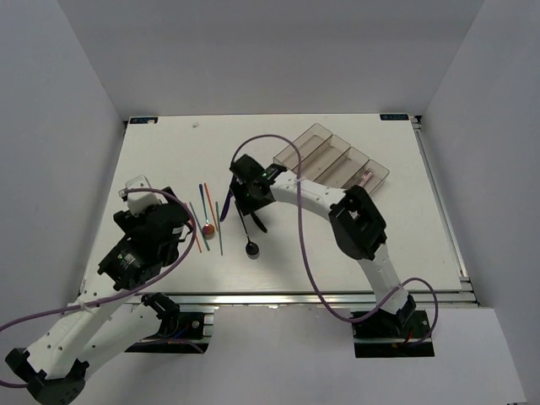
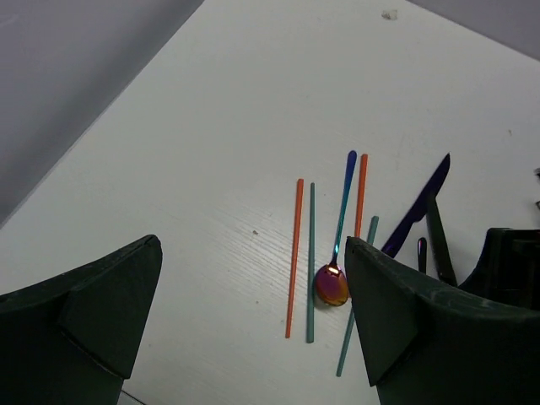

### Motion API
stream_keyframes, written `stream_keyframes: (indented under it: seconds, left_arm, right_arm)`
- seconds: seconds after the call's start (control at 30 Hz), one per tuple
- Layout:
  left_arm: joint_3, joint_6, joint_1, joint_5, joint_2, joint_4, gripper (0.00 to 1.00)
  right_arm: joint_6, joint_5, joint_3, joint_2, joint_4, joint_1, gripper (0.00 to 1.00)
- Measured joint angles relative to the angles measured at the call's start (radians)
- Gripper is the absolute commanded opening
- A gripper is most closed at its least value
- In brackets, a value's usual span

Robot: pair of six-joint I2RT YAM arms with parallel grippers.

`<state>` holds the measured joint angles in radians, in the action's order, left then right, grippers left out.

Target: Sort the eating utensils into containers

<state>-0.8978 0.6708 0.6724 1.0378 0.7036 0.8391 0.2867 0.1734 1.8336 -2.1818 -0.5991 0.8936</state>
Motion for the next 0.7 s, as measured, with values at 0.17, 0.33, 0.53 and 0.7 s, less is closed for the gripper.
stream_keyframes:
  seconds: [0.17,0.33,0.53,0.7]
  left_arm:
    - [0.058,-0.054,0.0,-0.057,0.007,-0.045,0.98]
    - [0.058,-0.092,0.0,-0.113,0.127,-0.079,0.98]
    - [0.058,-0.108,0.0,-0.146,0.162,-0.082,0.98]
    - [0.058,-0.114,0.0,-0.148,0.069,-0.093,0.98]
  right_arm:
    - [-0.006,0.007,0.005,-0.076,-0.063,0.029,0.59]
    - [-0.01,0.009,0.041,-0.092,-0.074,0.032,0.53]
    - [-0.024,0.026,0.115,-0.156,-0.078,0.028,0.45]
    - [-0.027,0.021,0.143,-0.177,-0.08,0.021,0.28]
